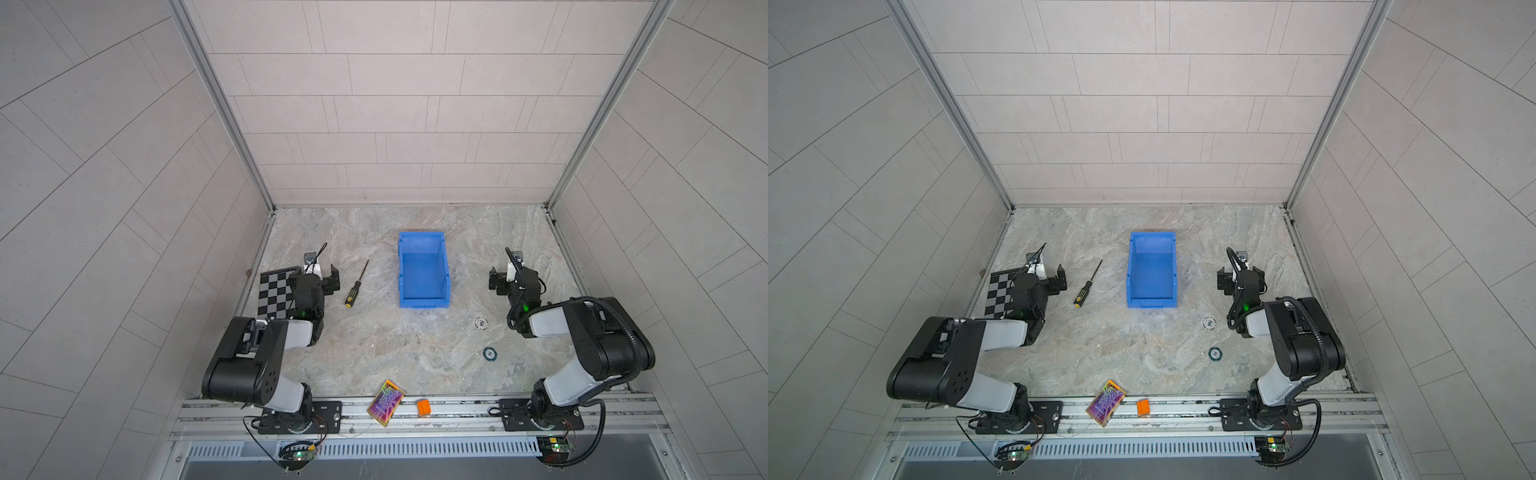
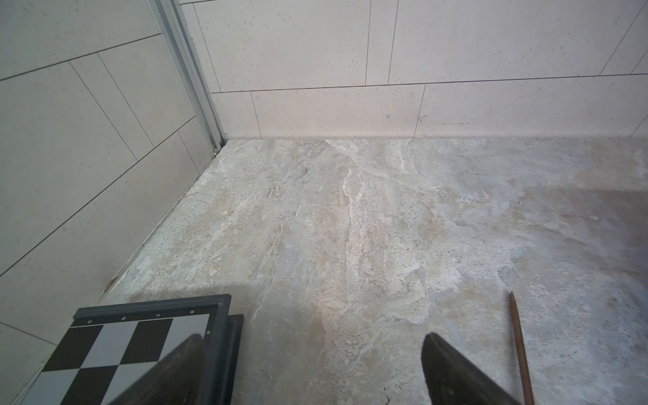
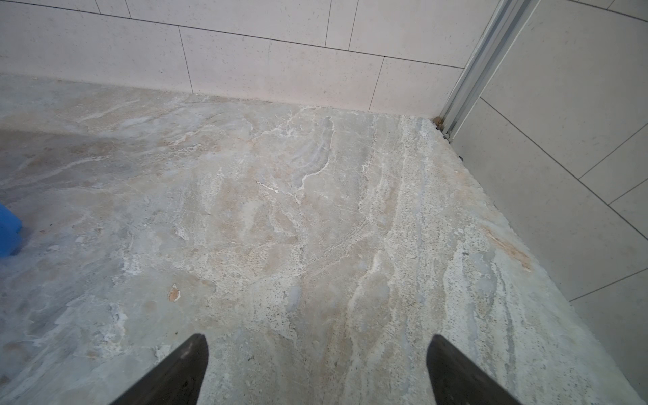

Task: Put the screwdriver in the bin
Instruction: Pick up the screwdriver from the middle-left of the table.

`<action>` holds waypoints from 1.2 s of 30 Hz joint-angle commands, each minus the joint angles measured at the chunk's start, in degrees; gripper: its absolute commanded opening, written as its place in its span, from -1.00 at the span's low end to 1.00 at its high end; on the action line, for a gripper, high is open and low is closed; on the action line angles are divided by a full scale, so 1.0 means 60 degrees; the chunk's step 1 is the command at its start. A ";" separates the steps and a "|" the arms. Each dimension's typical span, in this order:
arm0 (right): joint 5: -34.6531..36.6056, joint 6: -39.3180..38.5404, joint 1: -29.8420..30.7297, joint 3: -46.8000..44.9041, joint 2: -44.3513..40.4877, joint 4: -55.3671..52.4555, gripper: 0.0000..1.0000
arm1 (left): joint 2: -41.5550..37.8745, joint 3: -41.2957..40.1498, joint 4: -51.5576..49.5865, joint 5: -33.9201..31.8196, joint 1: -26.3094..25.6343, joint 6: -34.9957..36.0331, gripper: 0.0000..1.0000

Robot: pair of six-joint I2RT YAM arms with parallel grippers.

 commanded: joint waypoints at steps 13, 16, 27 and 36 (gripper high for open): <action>-0.0323 -0.0152 0.0005 -0.0039 -0.0093 0.0048 0.99 | -0.0326 0.0068 0.0100 -0.0366 0.0078 -0.0172 0.99; -0.0301 -0.0113 0.0004 -0.0002 -0.0093 -0.0021 0.99 | -0.0876 0.0272 -0.0735 -0.0670 0.0074 -0.0292 0.99; -0.0648 0.2014 -0.0484 0.3408 -0.3172 -0.8601 0.99 | -0.3103 0.5547 -1.1569 -0.2137 0.0093 -0.3630 0.99; -0.2863 0.2345 -0.0492 0.4637 -0.5040 -1.1499 0.99 | -0.2079 0.7635 -1.5487 0.2647 0.0057 -0.2466 0.99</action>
